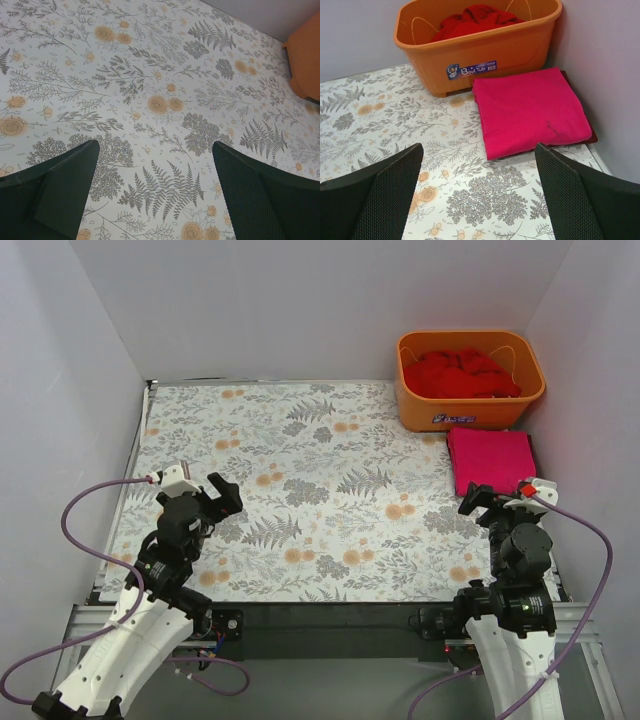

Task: Fold and stack the t-shirts
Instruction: Grab the tshirt from the pile

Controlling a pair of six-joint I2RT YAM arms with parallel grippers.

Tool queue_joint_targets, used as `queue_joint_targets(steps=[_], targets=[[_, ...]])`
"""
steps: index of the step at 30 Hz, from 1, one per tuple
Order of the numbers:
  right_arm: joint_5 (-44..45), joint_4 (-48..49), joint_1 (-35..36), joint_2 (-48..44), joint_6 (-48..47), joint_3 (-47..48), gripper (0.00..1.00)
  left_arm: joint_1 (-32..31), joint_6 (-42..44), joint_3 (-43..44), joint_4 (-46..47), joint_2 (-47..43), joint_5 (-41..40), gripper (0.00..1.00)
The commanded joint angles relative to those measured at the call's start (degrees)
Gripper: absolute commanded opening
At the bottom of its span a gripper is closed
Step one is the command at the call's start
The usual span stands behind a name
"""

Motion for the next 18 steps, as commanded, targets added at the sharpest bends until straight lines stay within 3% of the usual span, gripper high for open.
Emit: queue_joint_targets(steps=[1,8,12,18], targets=[[-1.64,3.76,0.35,0.81,-0.78,-0.01,0.98,-0.03,1.0,0.38,1.11,-0.17,-0.8,0.96],[-6.83,8.59,0.27,12.65,-1.22,2.97,0.98,0.14,1.08,0.29,1.2,0.27,-0.53,0.97],[-5.35,11.59,0.35,30.63,-3.5,11.48,0.98,0.14,1.17,0.29,1.2,-0.17,-0.09,0.96],[-3.49,12.11,-0.35,56.47,-4.48,33.1,0.98,0.14,1.26,0.03,1.29,-2.01,-0.01,0.96]])
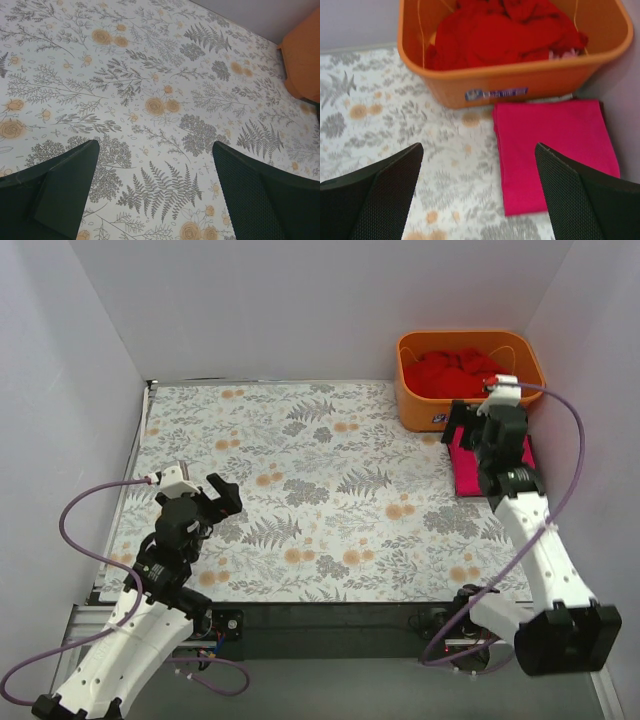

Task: Fold and stack the t-shirts
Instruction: Grab the tshirt from the pile

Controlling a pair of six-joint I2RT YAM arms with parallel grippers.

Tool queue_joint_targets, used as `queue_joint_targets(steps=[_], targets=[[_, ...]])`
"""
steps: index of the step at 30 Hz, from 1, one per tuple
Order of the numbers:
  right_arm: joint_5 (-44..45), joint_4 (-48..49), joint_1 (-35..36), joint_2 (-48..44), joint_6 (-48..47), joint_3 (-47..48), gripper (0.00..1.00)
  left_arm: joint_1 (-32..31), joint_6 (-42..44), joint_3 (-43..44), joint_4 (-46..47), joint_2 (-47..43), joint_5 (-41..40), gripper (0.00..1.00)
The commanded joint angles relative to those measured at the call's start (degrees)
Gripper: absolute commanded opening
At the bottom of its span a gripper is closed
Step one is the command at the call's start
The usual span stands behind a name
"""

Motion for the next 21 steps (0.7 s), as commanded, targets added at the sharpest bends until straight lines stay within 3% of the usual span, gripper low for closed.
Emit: queue_joint_targets(steps=[1,8,12,21], targets=[[1.08,5.14,-0.68,11.97,-1.0,11.89,0.98,0.14,0.82,0.03,1.01,-1.6,-0.31,0.97],[-5.86,3.83,-5.68,39.48,-0.74,41.92,0.94,0.14,1.09,-0.15,1.18,-1.25,0.92,0.97],[-11.92,2.68,-9.11,54.58,2.07,52.4,0.9,0.14,0.91,-0.06,1.36,-0.55,1.01,0.96],[-19.3,1.8,-11.49,73.33,2.26,63.85,0.84,0.06,0.65,0.29,1.53,1.83,3.47,0.96]])
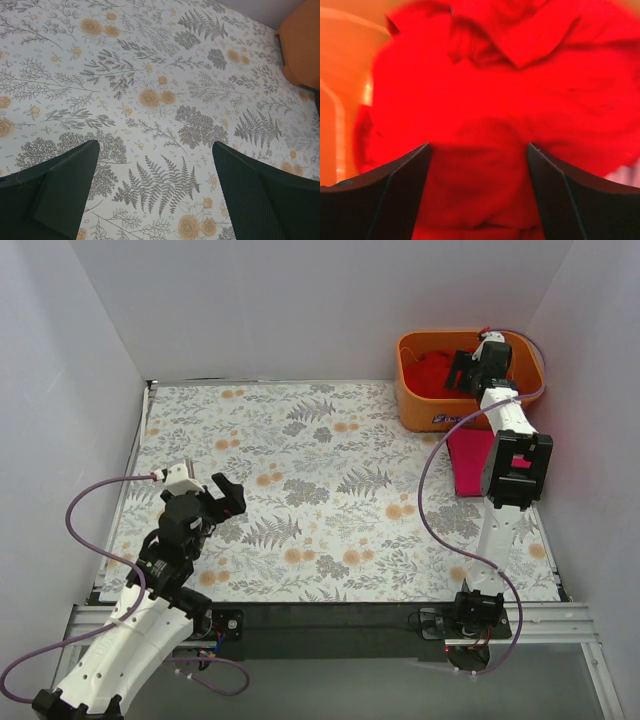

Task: Fold and stack the t-shirts
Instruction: Grab the tshirt from the pile

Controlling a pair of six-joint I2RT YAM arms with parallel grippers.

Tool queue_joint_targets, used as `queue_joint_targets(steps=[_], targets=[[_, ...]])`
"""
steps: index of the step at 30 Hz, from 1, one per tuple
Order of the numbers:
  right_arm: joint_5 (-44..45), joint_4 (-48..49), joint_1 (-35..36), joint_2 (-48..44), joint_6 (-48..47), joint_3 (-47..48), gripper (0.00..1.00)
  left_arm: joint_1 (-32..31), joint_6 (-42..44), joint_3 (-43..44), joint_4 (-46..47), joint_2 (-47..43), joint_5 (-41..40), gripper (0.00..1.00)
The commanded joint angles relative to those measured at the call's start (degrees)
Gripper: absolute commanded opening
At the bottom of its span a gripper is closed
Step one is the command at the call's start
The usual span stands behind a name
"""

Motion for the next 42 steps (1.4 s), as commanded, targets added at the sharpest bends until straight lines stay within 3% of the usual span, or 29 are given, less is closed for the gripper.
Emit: queue_joint_targets(steps=[1,6,9,10,11,12,13,17,26,35,42], targets=[[-5.33,0.03,0.42,2.97,-0.34,6.02,0.82,0.05,0.38,0.22,0.99,0.78,1.3,0.96],[-8.41,0.3,0.42,7.72,-0.96,9.54,0.76,0.06,0.12,0.14,0.99,1.13,2.27,0.95],[-9.02,1.08,0.42,8.43,-1.31,10.08,0.51,0.06,0.03,0.13,0.9,1.48,2.54,0.95],[-9.11,1.26,0.42,8.43,-1.4,10.08,0.25,0.14,0.03,0.14,0.99,1.57,2.62,0.95],[-9.29,1.61,0.42,7.9,-1.4,10.08,0.13,0.14,0.03,0.22,0.9,1.57,2.62,0.95],[-9.37,1.88,0.42,7.46,-1.31,10.08,0.04,0.14,0.12,0.14,0.99,1.57,2.71,0.95],[-9.55,2.05,0.42,6.94,-1.31,9.99,0.01,0.14,0.03,0.05,0.99,1.57,2.71,0.95],[-10.95,2.75,0.42,1.42,-1.57,9.46,0.01,0.14,0.21,0.22,0.99,1.66,2.98,0.95],[-10.0,12.68,0.51,-15.99,-2.81,-2.13,0.01,0.14,0.65,-0.04,1.25,0.78,2.89,0.95],[-13.5,12.86,0.51,-19.96,-3.07,-7.76,0.01,0.14,0.82,-0.13,1.25,0.43,3.15,0.95],[-18.16,12.08,0.77,-22.86,-0.44,-3.99,0.01,0.14,0.91,-0.04,1.34,0.52,3.41,0.95]])
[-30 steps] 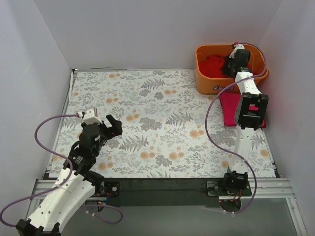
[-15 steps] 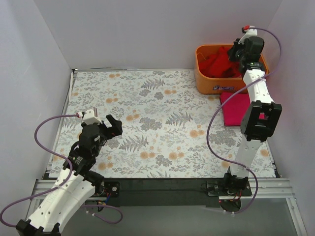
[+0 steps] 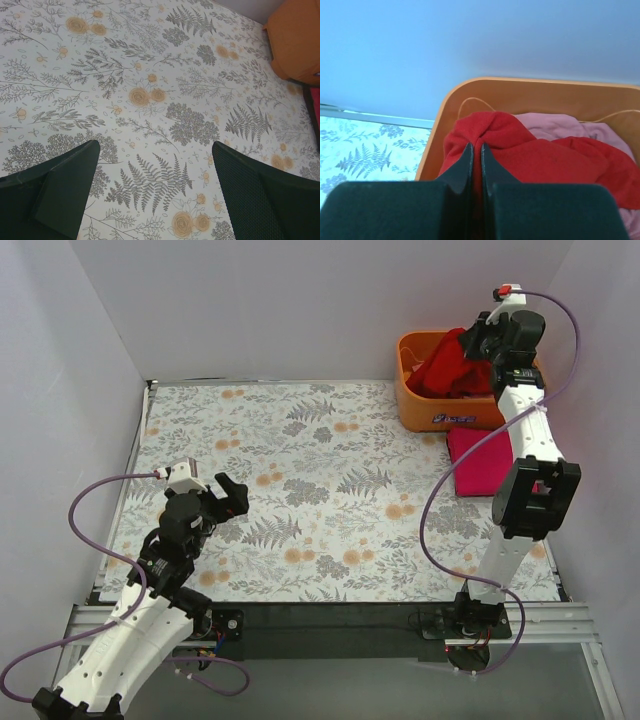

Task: Fold and stack the t-shirts
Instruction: Grab the tshirt from the pile, then move the tshirt to the center of the board

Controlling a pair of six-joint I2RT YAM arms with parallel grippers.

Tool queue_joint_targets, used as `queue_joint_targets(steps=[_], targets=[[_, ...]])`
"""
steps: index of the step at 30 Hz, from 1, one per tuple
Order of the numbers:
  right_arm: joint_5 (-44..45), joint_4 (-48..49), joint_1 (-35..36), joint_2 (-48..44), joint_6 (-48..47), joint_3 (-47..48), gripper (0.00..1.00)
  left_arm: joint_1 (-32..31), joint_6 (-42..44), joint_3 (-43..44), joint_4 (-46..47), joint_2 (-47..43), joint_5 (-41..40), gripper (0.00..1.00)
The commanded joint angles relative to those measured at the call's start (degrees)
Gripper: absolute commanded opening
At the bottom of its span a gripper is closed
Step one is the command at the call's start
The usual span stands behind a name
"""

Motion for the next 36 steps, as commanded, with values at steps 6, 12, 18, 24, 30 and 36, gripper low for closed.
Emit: queue_joint_targets(steps=[6,12,18,24,30,36], targets=[[-8.56,1.21,3.31,-11.24,2.1,5.6,0.01,0.05,1.06,-0.04,0.35,-0.31,0.2,0.95],[-16.3,0.23,10.87,-18.72,5.7,3.93,0.01,0.06,1.33,0.05,0.53,-0.75,0.11,0.95],[-22.98,4.35,23.44,-18.29,8.87,2.7,0.01,0.06,1.42,-0.13,0.53,-1.89,-0.32,0.95],[-27.9,6.29,30.57,-12.76,10.36,7.71,0.01,0.06,1.07,-0.13,0.27,-3.3,-0.94,0.95],[-29.06,6.65,30.83,-18.45,5.29,-18.65,0.01,0.14,0.36,-0.13,-0.26,-4.18,-1.82,0.95],[-18.44,0.95,28.55,-29.88,1.84,-48.16,0.26,0.14,-0.6,-0.3,-0.7,-3.04,-0.33,0.95]])
